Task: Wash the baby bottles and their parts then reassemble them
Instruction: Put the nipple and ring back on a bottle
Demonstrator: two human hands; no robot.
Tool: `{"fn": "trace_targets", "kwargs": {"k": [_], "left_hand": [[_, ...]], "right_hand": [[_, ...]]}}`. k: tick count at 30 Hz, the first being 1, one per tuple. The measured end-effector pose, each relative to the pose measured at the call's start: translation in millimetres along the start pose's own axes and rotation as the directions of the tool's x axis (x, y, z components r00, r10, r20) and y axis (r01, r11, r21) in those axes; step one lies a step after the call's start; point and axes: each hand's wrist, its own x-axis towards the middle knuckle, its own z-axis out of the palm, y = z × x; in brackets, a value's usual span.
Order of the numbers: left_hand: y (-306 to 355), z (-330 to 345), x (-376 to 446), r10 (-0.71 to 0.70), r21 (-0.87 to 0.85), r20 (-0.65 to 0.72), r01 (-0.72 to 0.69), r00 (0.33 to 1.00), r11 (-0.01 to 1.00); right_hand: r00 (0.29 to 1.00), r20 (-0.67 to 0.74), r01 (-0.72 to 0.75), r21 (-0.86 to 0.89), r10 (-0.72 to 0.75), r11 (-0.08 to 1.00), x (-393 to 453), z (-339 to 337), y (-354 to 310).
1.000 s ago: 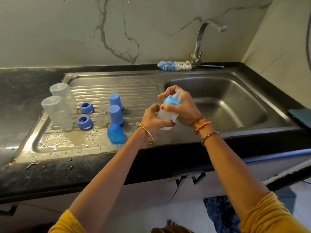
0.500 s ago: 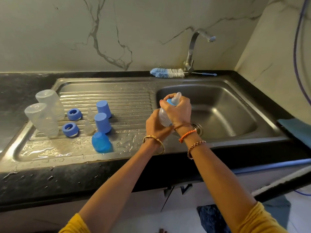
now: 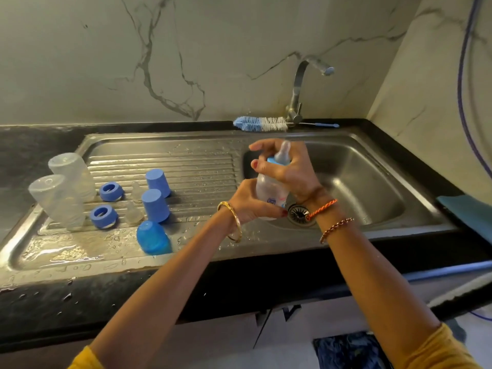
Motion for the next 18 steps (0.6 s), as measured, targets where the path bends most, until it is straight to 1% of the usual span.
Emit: {"fn": "trace_targets", "kwargs": {"k": [2, 4, 6, 7, 8, 9, 10, 11, 12, 13, 14, 15, 16, 17, 18], "left_hand": [[-13, 7, 1, 0.008, 0.012, -0.150, -0.006, 0.989, 1.000], [-24, 13, 0, 0.048, 0.074, -0.295, -0.027, 0.954, 0.997], [-34, 20, 0, 0.108, 0.179, -0.422, -0.035, 0.900, 0.983], [-37, 24, -2, 0.128, 0.233, -0.494, -0.010, 0.860, 0.972], [-40, 27, -2, 0.142, 0.266, -0.547, 0.010, 0.825, 0.964], [-41, 30, -3, 0.155, 0.275, -0.571, 0.011, 0.806, 0.961], [-41, 31, -3, 0.156, 0.277, -0.572, 0.010, 0.805, 0.961], [-39, 29, -3, 0.149, 0.271, -0.545, 0.005, 0.825, 0.963], [-36, 23, -2, 0.129, 0.233, -0.482, -0.015, 0.867, 0.972], [-32, 15, -2, 0.103, 0.175, -0.377, -0.038, 0.920, 0.984], [-26, 7, -3, 0.069, 0.112, -0.234, -0.043, 0.970, 0.993], [-17, -1, -5, 0.032, 0.066, -0.067, -0.027, 0.997, 0.997], [-8, -5, -7, -0.005, 0.037, 0.091, 0.002, 0.996, 0.999], [-1, -7, -9, -0.038, 0.013, 0.205, 0.037, 0.978, 0.999], [4, -8, -10, -0.056, -0.013, 0.263, 0.061, 0.963, 0.998]], "right_hand": [[0.997, -0.075, -0.023, 0.002, 0.023, 1.000, -3, 6, 10], [0.988, -0.144, -0.069, -0.039, 0.063, 0.997, -6, 11, 19], [0.968, -0.234, -0.114, -0.104, 0.087, 0.988, -9, 19, 26], [0.952, -0.292, -0.134, -0.142, 0.088, 0.981, -11, 25, 29], [0.934, -0.345, -0.155, -0.169, 0.089, 0.973, -12, 30, 31], [0.920, -0.380, -0.177, -0.184, 0.096, 0.967, -12, 33, 32], [0.919, -0.377, -0.194, -0.179, 0.114, 0.965, -13, 33, 32], [0.938, -0.321, -0.191, -0.158, 0.133, 0.969, -14, 30, 29], [0.967, -0.215, -0.168, -0.127, 0.138, 0.978, -13, 24, 24], [0.990, -0.080, -0.127, -0.096, 0.120, 0.987, -13, 15, 18], [0.995, 0.055, -0.080, -0.061, 0.083, 0.995, -11, 6, 11], [0.985, 0.168, -0.045, -0.019, 0.048, 0.999, -9, -3, 4], [0.965, 0.260, -0.025, 0.016, 0.020, 1.000, -6, -9, -2], [0.946, 0.325, -0.011, 0.042, -0.003, 0.999, -3, -12, -7], [0.935, 0.355, -0.002, 0.058, -0.018, 0.998, 1, -12, -10]]}}
